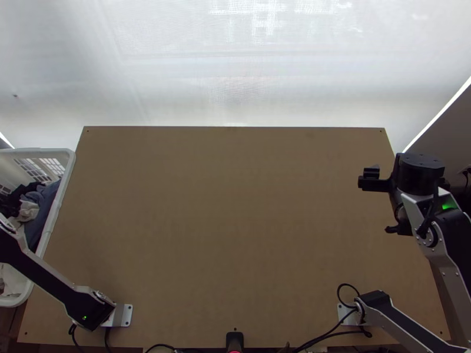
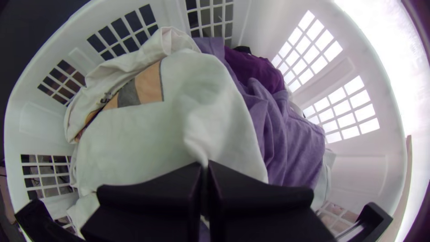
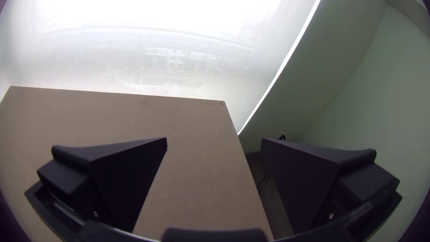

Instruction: Fold the t-shirt

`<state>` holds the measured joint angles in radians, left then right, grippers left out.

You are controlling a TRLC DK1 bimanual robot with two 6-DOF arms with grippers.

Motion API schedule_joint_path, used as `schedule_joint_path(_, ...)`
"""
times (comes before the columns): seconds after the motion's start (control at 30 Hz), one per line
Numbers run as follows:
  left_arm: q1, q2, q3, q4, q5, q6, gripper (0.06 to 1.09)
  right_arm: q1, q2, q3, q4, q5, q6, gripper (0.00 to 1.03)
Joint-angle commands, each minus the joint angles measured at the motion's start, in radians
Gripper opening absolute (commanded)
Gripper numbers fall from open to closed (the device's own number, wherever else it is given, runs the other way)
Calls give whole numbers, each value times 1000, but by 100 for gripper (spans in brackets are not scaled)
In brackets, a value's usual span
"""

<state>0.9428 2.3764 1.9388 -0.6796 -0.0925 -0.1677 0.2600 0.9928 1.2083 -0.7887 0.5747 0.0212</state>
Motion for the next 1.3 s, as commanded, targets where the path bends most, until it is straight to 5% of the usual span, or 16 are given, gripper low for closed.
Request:
schedule_joint_path(0.0,8,-138,6,-43,69,-56,10,-4,-5,4,-4,-1,0,98)
schedule_joint_path(0.27,4,-439,63,-97,229,-62,10,-2,-20,4,-4,-13,-10,98)
schedule_joint_path(0.73,-190,-780,328,-126,344,-61,10,7,-102,10,16,-53,-75,98)
schedule_joint_path(1.07,-725,-938,288,-123,362,45,10,12,-155,7,16,-53,-106,98)
schedule_joint_path(1.27,-1220,-918,232,-156,178,43,10,7,-161,5,14,-52,-113,98)
